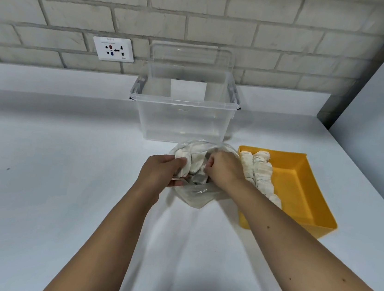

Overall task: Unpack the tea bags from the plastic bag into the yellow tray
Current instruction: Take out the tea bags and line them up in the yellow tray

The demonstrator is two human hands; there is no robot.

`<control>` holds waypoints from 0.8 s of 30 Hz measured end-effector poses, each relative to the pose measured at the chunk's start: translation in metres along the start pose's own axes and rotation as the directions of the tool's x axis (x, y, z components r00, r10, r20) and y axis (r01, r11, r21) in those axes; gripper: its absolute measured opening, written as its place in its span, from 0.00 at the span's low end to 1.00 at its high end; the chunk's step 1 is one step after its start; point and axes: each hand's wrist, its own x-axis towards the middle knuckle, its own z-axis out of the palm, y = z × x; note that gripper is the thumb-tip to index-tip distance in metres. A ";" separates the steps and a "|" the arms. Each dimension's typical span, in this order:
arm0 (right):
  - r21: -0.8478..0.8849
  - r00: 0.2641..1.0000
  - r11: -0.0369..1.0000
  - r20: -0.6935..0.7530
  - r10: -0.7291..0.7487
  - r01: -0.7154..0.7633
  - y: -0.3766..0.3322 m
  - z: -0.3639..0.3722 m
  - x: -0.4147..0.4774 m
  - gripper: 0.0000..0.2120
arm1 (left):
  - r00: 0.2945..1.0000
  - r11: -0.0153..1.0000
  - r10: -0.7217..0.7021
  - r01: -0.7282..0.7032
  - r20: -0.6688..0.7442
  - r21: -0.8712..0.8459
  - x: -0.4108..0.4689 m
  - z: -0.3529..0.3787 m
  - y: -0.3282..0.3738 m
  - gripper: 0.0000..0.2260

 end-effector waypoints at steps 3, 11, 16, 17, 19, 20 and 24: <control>0.121 0.999 0.992 0.038 -0.031 0.026 0.002 -0.029 -0.016 0.04 | 0.999 0.999 0.031 -0.031 -0.013 0.038 0.002 -0.002 -0.003 0.07; 0.575 0.931 0.813 0.241 -0.273 0.089 -0.014 -0.088 -0.051 0.04 | 0.997 0.998 -0.017 0.022 0.080 -0.057 0.001 0.002 -0.003 0.10; 0.469 0.956 0.873 0.171 -0.240 0.135 -0.028 -0.070 -0.038 0.04 | 0.976 0.981 -0.034 0.074 0.214 -0.181 -0.007 0.004 0.002 0.13; 0.471 0.962 0.872 0.152 -0.225 0.130 -0.029 -0.067 -0.035 0.04 | 0.977 0.977 -0.043 0.085 0.208 -0.197 -0.007 0.004 0.002 0.13; 0.466 0.973 0.876 0.114 -0.202 0.127 -0.030 -0.064 -0.031 0.04 | 0.977 0.969 -0.049 0.097 0.205 -0.228 -0.007 0.002 0.002 0.14; 0.461 0.976 0.878 0.098 -0.196 0.130 -0.030 -0.062 -0.030 0.05 | 0.977 0.969 -0.040 0.089 0.207 -0.230 -0.008 0.002 0.002 0.14; 0.484 0.978 0.868 0.098 -0.184 0.115 -0.027 -0.059 -0.025 0.05 | 0.992 0.997 0.062 -0.057 0.106 -0.051 -0.004 0.003 -0.003 0.09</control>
